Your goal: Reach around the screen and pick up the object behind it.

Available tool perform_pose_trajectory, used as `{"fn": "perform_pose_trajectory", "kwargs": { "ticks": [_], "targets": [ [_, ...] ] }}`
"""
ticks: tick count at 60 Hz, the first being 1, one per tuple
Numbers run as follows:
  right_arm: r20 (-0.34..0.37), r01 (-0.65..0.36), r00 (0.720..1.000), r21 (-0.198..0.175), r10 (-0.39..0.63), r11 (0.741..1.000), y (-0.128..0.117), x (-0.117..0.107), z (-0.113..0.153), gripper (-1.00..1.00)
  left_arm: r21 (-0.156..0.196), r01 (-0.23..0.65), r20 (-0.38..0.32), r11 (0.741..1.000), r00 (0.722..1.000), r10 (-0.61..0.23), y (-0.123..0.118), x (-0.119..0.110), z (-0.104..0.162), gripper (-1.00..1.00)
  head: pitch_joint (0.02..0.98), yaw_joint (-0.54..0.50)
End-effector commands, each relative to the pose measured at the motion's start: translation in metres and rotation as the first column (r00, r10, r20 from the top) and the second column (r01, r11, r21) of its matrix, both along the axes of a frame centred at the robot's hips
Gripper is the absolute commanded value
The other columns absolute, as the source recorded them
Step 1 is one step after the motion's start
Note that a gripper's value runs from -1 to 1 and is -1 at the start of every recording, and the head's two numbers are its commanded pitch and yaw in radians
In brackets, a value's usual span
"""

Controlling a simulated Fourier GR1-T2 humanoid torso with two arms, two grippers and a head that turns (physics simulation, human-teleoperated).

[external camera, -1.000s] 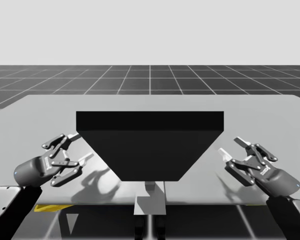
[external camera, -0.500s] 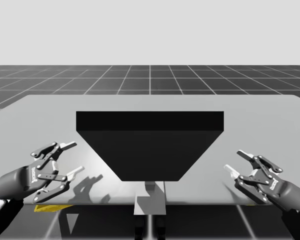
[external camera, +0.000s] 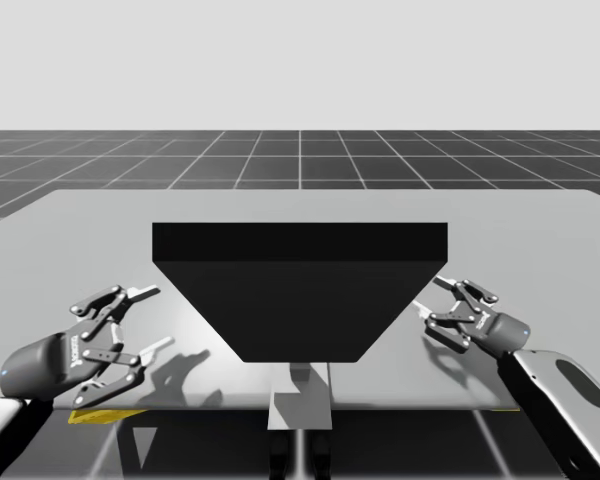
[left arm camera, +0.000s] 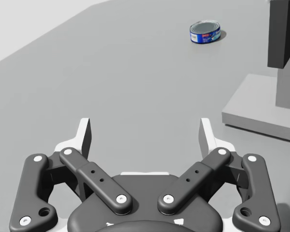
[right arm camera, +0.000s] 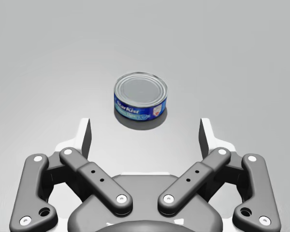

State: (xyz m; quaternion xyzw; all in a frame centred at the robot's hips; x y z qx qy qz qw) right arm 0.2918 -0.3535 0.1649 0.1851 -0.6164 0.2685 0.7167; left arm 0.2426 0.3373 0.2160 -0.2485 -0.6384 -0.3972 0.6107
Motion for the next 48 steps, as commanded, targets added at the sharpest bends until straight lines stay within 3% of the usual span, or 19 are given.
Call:
{"fn": "perform_pose_trajectory", "kwargs": {
  "ticks": [1, 26, 48],
  "targets": [
    [-0.017, -0.027, 0.999, 0.005, 0.027, 1.000, 0.012, 0.020, -0.006, -1.00, 0.006, 0.069, -0.019, 0.998, 0.997, -0.069, -0.004, -0.005, -0.002, -1.00, 0.219, -0.05],
    [-0.052, -0.067, 0.996, 0.043, 0.069, 0.997, 0.033, 0.071, -0.021, -1.00, 0.005, 0.067, -0.019, 0.998, 0.998, -0.067, -0.005, -0.006, -0.006, -1.00, 0.235, -0.05],
    [-0.084, -0.118, 0.989, 0.046, 0.122, 0.992, 0.062, 0.100, -0.043, -1.00, 0.011, 0.070, -0.014, 0.998, 0.997, -0.069, -0.006, -0.009, -0.006, -1.00, 0.248, -0.05]
  ]
}}
